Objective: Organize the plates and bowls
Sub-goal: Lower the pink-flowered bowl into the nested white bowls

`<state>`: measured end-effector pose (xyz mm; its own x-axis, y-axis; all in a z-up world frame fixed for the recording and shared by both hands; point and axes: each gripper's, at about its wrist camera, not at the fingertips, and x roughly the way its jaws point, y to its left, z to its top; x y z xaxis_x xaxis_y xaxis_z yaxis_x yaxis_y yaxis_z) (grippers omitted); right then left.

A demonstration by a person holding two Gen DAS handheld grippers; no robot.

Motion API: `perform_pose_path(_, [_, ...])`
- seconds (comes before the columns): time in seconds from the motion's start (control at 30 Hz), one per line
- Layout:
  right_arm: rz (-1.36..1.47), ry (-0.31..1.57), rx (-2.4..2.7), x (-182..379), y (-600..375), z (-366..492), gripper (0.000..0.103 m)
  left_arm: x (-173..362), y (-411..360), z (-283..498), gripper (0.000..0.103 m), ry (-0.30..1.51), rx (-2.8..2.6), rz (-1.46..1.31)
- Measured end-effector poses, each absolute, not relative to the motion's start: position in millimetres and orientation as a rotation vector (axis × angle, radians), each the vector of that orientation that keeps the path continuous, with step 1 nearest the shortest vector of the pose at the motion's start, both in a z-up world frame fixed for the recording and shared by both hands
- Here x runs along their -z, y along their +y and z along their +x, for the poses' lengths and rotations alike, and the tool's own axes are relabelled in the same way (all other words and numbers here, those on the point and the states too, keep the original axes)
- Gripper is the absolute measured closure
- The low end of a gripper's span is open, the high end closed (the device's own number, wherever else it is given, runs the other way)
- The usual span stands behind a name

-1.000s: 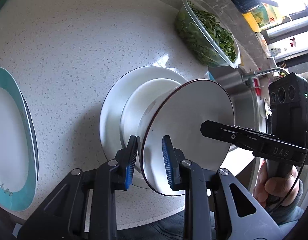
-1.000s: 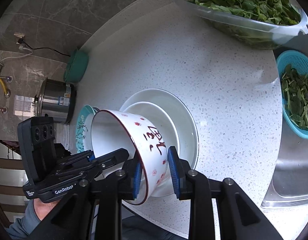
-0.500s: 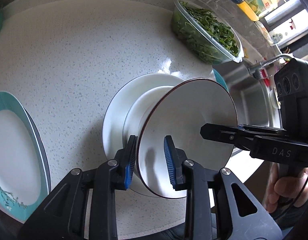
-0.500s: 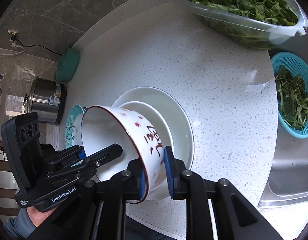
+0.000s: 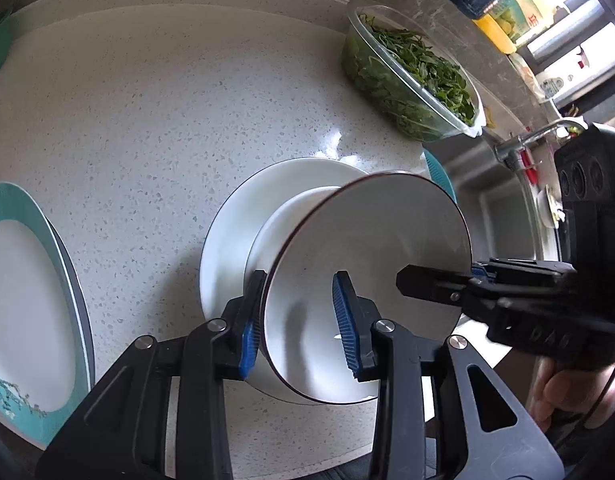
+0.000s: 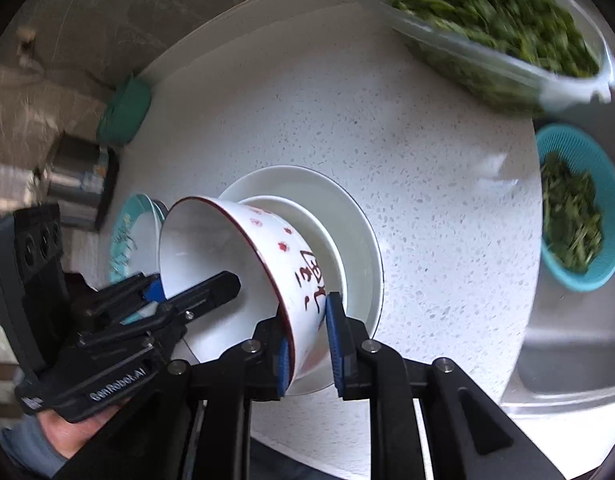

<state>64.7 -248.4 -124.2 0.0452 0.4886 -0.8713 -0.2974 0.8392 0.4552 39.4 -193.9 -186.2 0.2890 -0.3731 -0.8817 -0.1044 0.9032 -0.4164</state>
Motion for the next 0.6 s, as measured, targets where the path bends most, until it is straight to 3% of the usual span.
perform_pose_path(0.1, [0.084, 1.385, -0.608, 120, -237, 63, 0.087, 186, -192, 40, 0.053, 1.278, 0.195, -0.472])
perform_pose_path(0.17, [0.134, 1.407, -0.620, 124, -240, 68, 0.087, 183, -193, 39, 0.049, 1.264, 0.199, -0.474])
perform_pose_path(0.37, [0.162, 1.447, -0.612, 130, -241, 78, 0.091, 178, -187, 31, 0.046, 1.207, 0.201, -0.523])
perform_pose_path(0.6, [0.115, 1.462, -0.592, 134, -235, 79, 0.091, 163, -174, 14, 0.036, 1.075, 0.210, -0.609])
